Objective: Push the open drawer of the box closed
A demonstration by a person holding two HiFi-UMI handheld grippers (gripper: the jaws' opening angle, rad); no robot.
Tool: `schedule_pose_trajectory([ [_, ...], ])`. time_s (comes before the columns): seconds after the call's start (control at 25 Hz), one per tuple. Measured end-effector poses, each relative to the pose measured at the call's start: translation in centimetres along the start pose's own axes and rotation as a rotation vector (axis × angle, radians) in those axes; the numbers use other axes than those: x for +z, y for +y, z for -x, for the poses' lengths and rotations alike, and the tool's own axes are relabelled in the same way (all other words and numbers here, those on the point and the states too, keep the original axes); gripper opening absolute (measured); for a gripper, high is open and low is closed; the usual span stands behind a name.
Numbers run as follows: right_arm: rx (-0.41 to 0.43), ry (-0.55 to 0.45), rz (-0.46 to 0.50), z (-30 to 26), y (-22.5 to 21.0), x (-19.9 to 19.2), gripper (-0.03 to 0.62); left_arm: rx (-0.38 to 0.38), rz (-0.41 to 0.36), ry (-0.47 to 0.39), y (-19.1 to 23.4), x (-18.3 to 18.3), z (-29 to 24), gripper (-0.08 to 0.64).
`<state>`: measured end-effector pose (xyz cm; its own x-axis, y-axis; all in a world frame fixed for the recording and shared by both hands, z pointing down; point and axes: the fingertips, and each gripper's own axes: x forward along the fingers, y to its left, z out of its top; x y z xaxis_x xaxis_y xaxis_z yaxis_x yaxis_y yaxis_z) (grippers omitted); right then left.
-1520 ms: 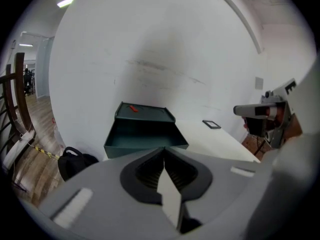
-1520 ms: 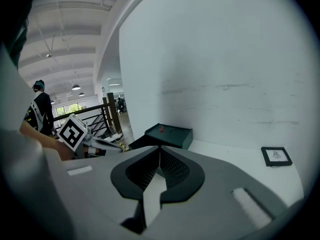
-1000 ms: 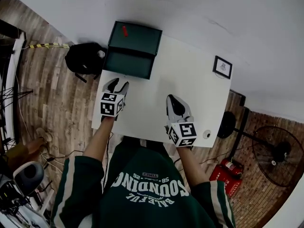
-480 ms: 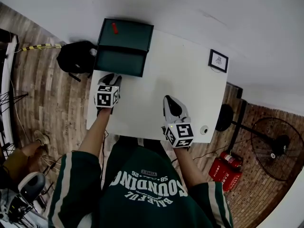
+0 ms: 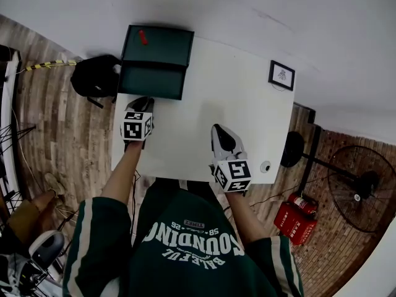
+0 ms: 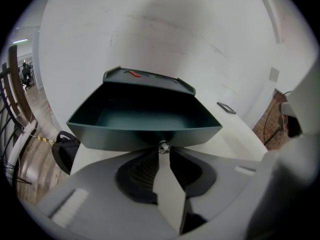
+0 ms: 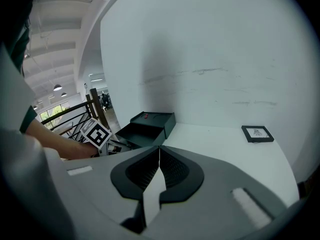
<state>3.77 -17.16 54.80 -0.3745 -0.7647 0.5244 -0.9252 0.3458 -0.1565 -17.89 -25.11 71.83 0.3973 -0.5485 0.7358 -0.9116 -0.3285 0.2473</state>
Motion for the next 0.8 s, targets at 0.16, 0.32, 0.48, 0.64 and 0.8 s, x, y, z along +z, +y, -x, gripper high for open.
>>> schedule_pose_trajectory([
  [0.16, -0.003, 0.003, -0.006, 0.1, -0.1, -0.1, 0.002, 0.002, 0.005, -0.018, 0.1, 0.5, 0.2, 0.123],
  [0.32, -0.004, 0.004, -0.011, -0.2, -0.2, -0.1, 0.002, -0.002, 0.011, -0.025, 0.2, 1.3, -0.2, 0.123],
  [0.48, -0.006, 0.006, -0.012, -0.3, -0.2, -0.1, 0.002, -0.007, 0.007, -0.026, 0.4, 2.1, -0.7, 0.123],
  [0.64, -0.011, 0.014, -0.016, -0.5, -0.5, -0.2, 0.002, -0.008, 0.000, -0.021, 0.8, 2.8, -1.5, 0.123],
  [0.8, -0.019, 0.017, -0.025, -0.6, -0.8, -0.4, 0.002, -0.012, -0.009, -0.019, 1.0, 3.5, -2.3, 0.123],
])
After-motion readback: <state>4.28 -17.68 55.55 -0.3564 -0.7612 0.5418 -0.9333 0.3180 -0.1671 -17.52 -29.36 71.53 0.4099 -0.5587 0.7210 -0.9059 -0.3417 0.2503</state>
